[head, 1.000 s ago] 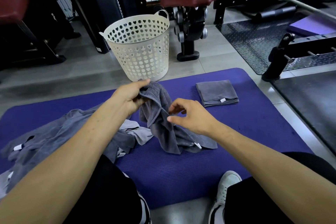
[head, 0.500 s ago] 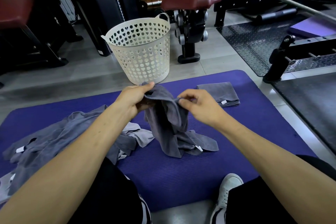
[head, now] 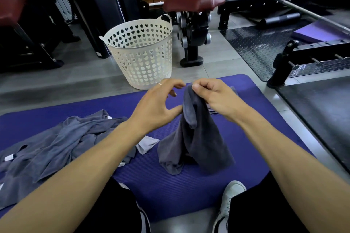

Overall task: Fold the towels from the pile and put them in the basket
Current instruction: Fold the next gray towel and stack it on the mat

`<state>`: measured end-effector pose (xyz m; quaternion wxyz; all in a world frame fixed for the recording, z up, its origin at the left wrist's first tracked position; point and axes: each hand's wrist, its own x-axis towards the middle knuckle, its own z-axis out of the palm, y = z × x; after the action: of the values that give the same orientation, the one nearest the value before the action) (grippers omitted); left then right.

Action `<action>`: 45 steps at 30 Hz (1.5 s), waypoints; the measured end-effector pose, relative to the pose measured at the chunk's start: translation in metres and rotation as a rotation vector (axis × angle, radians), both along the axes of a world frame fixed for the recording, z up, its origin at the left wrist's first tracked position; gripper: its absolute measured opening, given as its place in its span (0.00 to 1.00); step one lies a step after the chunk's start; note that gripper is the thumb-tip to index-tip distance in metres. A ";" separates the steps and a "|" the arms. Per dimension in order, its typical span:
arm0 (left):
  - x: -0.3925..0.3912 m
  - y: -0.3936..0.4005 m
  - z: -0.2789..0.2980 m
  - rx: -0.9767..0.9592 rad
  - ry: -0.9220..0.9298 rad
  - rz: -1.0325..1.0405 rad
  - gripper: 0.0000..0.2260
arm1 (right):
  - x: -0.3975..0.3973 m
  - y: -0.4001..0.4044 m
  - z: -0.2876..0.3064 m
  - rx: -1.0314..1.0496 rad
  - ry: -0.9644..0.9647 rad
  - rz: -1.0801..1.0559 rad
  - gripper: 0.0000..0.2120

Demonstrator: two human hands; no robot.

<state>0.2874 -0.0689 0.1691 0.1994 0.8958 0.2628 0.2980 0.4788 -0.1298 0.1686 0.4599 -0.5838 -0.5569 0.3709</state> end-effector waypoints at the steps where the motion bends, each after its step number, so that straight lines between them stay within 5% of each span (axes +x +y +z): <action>1: 0.002 0.000 -0.001 0.082 -0.014 0.000 0.17 | 0.001 0.000 0.001 0.004 0.030 -0.005 0.13; 5: 0.010 -0.003 -0.006 0.465 -0.043 -0.110 0.10 | 0.006 0.000 0.001 -0.002 0.085 0.008 0.20; 8: 0.013 -0.005 -0.007 0.443 -0.108 -0.062 0.07 | 0.013 -0.002 -0.002 -0.039 0.085 0.002 0.14; 12: 0.012 -0.007 0.003 0.132 -0.208 0.129 0.01 | 0.017 -0.005 -0.008 -0.026 -0.107 -0.167 0.03; 18: 0.000 0.011 0.019 -0.746 -0.164 0.290 0.08 | 0.000 -0.018 -0.017 -0.026 -0.045 -0.138 0.07; 24: -0.019 0.019 0.023 -0.985 -0.138 0.206 0.04 | -0.026 -0.011 -0.048 -0.109 -0.291 0.071 0.12; 30: -0.034 0.024 0.021 -1.074 -0.176 0.125 0.05 | -0.030 -0.001 -0.054 -0.224 -0.216 0.174 0.29; 34: -0.036 0.025 0.020 -1.041 -0.244 0.162 0.07 | -0.033 0.002 -0.054 -0.236 -0.294 0.208 0.04; 39: -0.040 0.031 0.011 -0.580 -0.084 0.318 0.08 | -0.027 0.006 -0.039 -0.099 -0.231 0.010 0.06; 42: -0.035 0.025 0.008 -0.547 -0.096 0.242 0.06 | -0.027 0.005 -0.023 0.062 -0.139 -0.057 0.08; 45: -0.025 0.016 0.007 -0.588 -0.070 0.153 0.18 | -0.031 0.003 -0.015 0.136 -0.092 -0.072 0.10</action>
<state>0.2623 -0.0532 0.1762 0.4360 0.7665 0.3973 0.2541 0.4474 -0.1265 0.1535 0.4853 -0.5874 -0.5800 0.2883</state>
